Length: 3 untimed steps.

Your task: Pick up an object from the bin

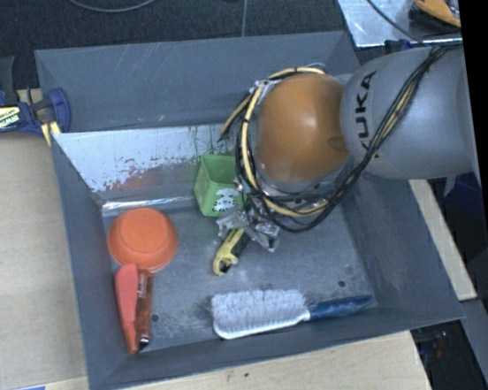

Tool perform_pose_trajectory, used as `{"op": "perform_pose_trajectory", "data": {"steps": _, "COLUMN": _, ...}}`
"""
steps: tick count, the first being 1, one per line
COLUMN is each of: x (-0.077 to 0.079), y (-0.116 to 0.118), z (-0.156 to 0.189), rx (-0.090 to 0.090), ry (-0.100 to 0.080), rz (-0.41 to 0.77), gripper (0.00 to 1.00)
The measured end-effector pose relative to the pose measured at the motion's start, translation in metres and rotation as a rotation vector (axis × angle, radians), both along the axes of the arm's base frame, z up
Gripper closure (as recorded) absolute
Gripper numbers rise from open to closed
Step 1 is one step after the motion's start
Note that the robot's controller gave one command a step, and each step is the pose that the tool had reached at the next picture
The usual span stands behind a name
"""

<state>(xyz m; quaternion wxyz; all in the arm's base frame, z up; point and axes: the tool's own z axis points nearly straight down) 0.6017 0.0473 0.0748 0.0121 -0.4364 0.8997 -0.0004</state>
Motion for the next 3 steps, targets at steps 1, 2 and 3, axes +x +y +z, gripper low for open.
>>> {"op": "perform_pose_trajectory", "data": {"steps": 1, "x": -0.002, "y": 0.000, "z": 0.014, "rx": 0.000, "ry": 0.004, "rz": -0.002, "gripper": 1.00}}
{"op": "perform_pose_trajectory", "data": {"steps": 2, "x": -0.003, "y": 0.000, "z": 0.043, "rx": 0.001, "ry": 0.006, "rz": -0.003, "gripper": 1.00}}
{"op": "perform_pose_trajectory", "data": {"steps": 3, "x": -0.002, "y": 0.000, "z": 0.077, "rx": 0.002, "ry": 0.005, "rz": -0.006, "gripper": 1.00}}
